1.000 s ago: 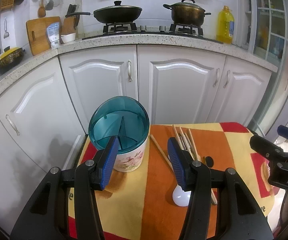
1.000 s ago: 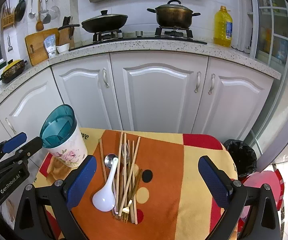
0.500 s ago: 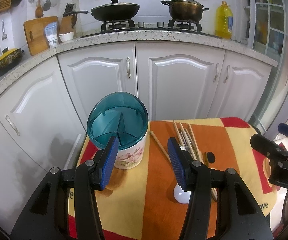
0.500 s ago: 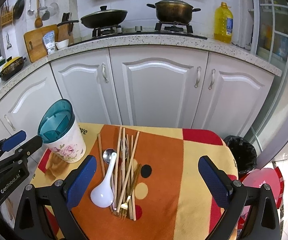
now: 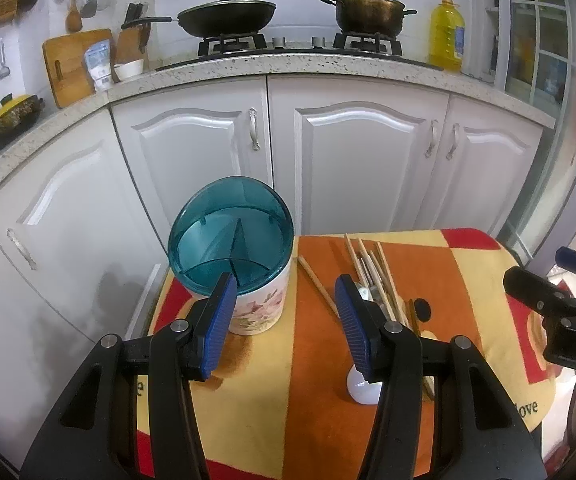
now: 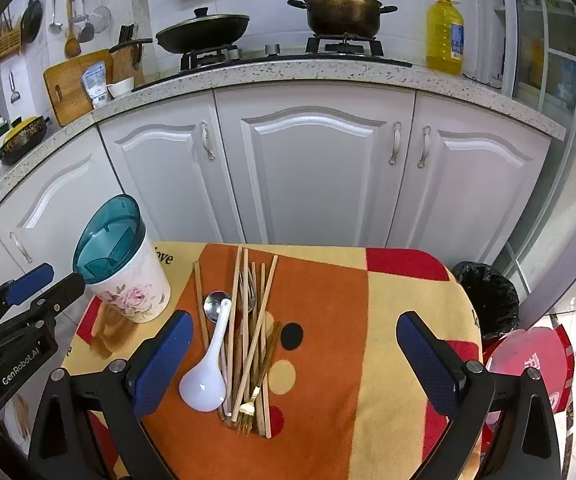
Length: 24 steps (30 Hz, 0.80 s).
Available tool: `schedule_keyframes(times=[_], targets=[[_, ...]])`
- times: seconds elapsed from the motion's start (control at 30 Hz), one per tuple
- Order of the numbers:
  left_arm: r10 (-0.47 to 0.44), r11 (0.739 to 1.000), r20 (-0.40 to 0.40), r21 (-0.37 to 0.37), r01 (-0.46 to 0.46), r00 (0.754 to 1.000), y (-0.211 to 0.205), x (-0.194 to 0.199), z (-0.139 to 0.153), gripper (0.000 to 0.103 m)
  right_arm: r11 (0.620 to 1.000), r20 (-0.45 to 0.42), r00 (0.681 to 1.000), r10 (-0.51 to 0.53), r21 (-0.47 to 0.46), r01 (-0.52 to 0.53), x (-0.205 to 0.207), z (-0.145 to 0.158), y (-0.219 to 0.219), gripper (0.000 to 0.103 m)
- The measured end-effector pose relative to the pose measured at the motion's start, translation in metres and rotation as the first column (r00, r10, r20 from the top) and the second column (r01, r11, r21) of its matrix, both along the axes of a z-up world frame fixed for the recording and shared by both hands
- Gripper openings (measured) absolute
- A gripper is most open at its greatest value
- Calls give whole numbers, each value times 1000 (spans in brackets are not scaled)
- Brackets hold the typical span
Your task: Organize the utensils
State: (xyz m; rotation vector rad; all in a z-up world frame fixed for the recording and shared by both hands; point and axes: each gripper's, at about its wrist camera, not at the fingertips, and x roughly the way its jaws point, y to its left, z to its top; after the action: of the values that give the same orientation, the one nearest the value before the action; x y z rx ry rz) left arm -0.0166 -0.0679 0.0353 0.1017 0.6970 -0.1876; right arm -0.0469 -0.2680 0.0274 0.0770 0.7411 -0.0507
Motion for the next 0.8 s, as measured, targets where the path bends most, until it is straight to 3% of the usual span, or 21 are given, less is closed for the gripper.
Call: schedule_keyframes(times=[0.43,0.67,0.8], targets=[[-20,1000,-29,7,20,999,-7,6,-8,51,1000,-41,999,-1,12,1,9,-15,-7,102],[-77,997,-84,-6,77,994,-11,8,-23,51,998,-77,995,62,30,-60,18,-40,-13,101],[-137,991,-152,-23,135,979,-23,13,-40,51,991,-111,989,100,95,-90,29,-61,-19,85]])
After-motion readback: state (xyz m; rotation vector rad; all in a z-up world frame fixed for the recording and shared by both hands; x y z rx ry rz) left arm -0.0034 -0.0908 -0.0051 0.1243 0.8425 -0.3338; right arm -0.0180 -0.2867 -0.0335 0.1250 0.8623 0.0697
